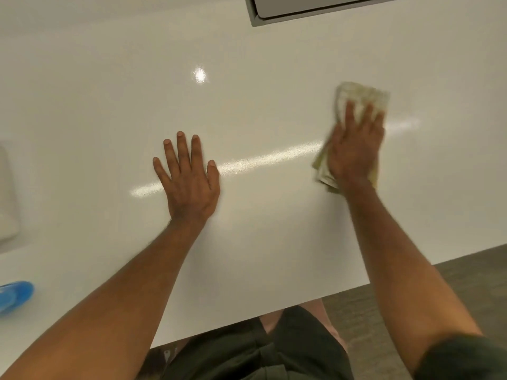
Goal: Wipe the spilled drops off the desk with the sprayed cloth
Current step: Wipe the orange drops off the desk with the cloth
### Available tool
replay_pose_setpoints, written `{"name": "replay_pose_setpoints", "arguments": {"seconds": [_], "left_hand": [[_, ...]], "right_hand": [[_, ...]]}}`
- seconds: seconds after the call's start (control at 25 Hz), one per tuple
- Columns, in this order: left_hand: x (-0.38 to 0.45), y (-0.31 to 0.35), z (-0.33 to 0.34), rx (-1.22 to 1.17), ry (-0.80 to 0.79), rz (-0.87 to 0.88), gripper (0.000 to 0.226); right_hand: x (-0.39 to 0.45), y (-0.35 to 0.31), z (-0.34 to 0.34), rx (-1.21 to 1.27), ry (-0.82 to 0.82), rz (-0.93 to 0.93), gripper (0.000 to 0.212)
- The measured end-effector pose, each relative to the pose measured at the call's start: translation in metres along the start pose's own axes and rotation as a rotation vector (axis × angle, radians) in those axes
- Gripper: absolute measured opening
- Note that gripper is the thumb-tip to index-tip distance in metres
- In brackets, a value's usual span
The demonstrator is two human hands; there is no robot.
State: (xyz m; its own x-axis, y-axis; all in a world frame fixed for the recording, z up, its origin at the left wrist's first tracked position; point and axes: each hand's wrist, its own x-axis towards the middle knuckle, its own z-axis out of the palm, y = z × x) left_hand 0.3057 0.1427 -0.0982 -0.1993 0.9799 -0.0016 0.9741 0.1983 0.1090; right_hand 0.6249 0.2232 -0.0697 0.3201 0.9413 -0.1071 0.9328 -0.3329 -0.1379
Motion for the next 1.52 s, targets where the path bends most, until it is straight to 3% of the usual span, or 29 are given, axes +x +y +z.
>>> {"name": "replay_pose_setpoints", "arguments": {"seconds": [0.16, 0.24, 0.32, 0.4, 0.52, 0.6, 0.76, 0.88, 1.0, 1.08, 1.16, 1.28, 1.36, 1.52], "left_hand": [[0.000, 0.001, -0.006, -0.017, -0.008, -0.001, 0.061], [0.000, 0.000, -0.005, -0.031, -0.006, 0.005, 0.061], [-0.001, -0.001, -0.003, -0.032, -0.007, 0.008, 0.062], [0.000, -0.001, -0.001, -0.027, -0.006, -0.004, 0.063], [0.000, 0.000, 0.001, -0.017, -0.011, -0.008, 0.066], [0.000, 0.000, 0.003, -0.013, -0.006, -0.008, 0.067], [0.001, -0.001, 0.003, 0.013, 0.004, -0.002, 0.066], [0.001, 0.001, 0.004, 0.035, 0.014, 0.014, 0.066], [0.002, 0.000, 0.001, 0.033, 0.017, 0.026, 0.064], [0.002, -0.002, -0.006, -0.046, 0.017, 0.023, 0.062], [-0.001, 0.001, -0.016, -0.209, 0.050, -0.010, 0.063], [-0.006, -0.009, -0.031, -0.445, 0.058, -0.036, 0.062], [-0.014, -0.042, -0.034, -0.309, 0.063, -0.028, 0.061], [-0.035, -0.112, -0.032, -0.040, 0.052, -0.203, 0.065]], "right_hand": [[-0.067, -0.105, 0.017, 0.043, -0.004, -0.355, 0.058], [-0.141, -0.099, 0.026, 0.067, -0.066, -0.554, 0.058], [-0.195, -0.047, 0.030, 0.046, -0.167, -0.638, 0.059], [-0.200, 0.016, 0.024, 0.008, -0.195, -0.588, 0.059], [-0.132, 0.066, 0.007, 0.020, -0.103, -0.267, 0.057], [-0.063, 0.067, -0.002, 0.019, -0.004, -0.118, 0.057], [0.059, 0.010, -0.010, 0.009, 0.016, -0.009, 0.061], [0.081, -0.091, 0.000, -0.011, 0.004, -0.118, 0.063], [0.029, -0.188, 0.012, 0.013, -0.049, -0.434, 0.061], [-0.030, -0.202, 0.019, 0.028, -0.125, -0.650, 0.060], [-0.083, -0.163, 0.023, 0.069, -0.147, -0.750, 0.058], [-0.118, -0.056, 0.022, 0.049, -0.118, -0.699, 0.057], [-0.099, -0.005, 0.014, 0.024, -0.098, -0.571, 0.056], [-0.012, -0.025, 0.001, 0.008, -0.027, -0.334, 0.057]]}}
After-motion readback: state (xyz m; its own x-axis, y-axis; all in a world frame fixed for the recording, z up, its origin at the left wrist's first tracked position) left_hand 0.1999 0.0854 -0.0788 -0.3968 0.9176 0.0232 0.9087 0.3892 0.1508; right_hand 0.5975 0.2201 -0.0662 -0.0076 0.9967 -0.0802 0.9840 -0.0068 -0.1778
